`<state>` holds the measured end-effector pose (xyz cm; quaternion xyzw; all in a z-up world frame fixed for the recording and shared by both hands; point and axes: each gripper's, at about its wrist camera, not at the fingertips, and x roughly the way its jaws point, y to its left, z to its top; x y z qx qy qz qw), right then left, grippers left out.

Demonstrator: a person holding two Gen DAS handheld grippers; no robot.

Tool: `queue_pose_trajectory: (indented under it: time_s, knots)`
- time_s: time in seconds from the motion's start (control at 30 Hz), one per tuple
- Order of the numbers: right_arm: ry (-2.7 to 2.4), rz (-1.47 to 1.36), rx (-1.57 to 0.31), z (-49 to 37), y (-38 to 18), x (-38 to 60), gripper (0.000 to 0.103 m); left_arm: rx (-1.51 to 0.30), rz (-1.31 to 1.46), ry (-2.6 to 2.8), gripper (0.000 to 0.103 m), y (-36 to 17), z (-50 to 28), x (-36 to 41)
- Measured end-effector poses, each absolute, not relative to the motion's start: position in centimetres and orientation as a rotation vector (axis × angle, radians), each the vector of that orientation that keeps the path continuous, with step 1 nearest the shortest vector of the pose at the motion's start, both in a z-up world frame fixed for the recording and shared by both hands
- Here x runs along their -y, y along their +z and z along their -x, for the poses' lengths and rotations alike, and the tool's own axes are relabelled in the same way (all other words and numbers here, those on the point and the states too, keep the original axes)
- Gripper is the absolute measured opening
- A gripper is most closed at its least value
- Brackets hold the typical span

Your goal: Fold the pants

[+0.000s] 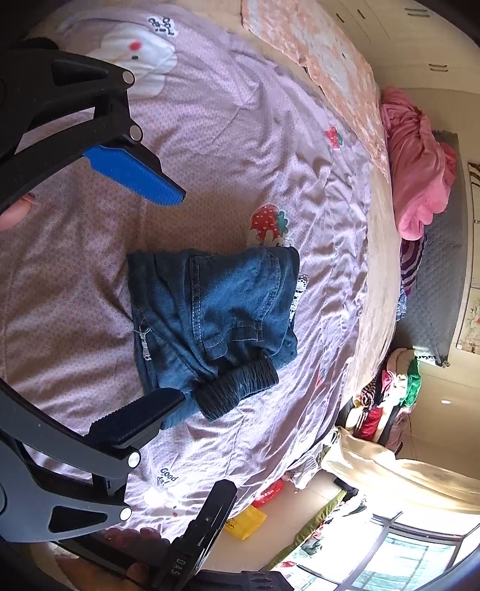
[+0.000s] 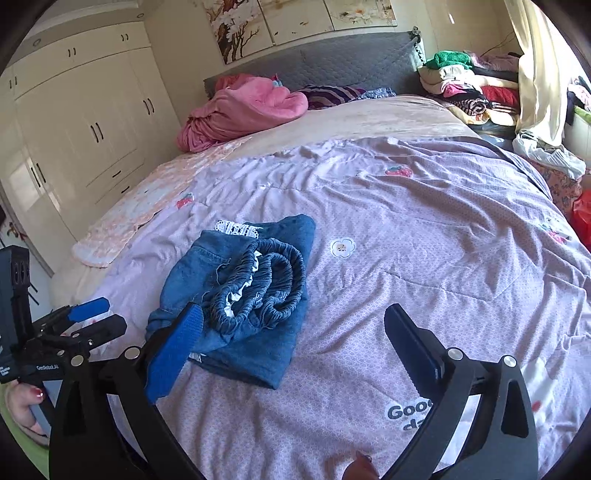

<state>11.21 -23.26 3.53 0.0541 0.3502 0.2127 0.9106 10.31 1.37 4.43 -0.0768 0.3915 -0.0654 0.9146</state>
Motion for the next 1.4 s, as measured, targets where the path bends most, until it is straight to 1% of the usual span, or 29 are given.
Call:
queue_pose_trajectory:
  time_s: [0.3,0.57,0.97,1.2,1.4]
  knots:
    - [0.477,-0.099,-0.693,-6.3,4.4,22.9,0.098,-0.781,0.138,-0.111,0.093,5.2,-7.0,-1.0]
    - [0.469,-0.054,-0.659,-2.9,5.1,22.3,0.098,-0.785,0.127,-0.109,0.093,4.4,-4.8,-0.7]
    - [0.411,-0.016,-0.664,-0.2,2.5,21.9,0.098,-0.813,0.147,-0.099,0.093,1.7,-1.7,0.0]
    - [0.392,-0.029,-0.706,0.4,0.6,22.1,0.098,-0.826,0.149,-0.092,0.093,0.7,-1.3,0.1]
    - [0.392,-0.042,-0.716,0.2,0.3,22.1,0.098,-0.843,0.150,-0.085,0.093,0.2,-1.3,0.0]
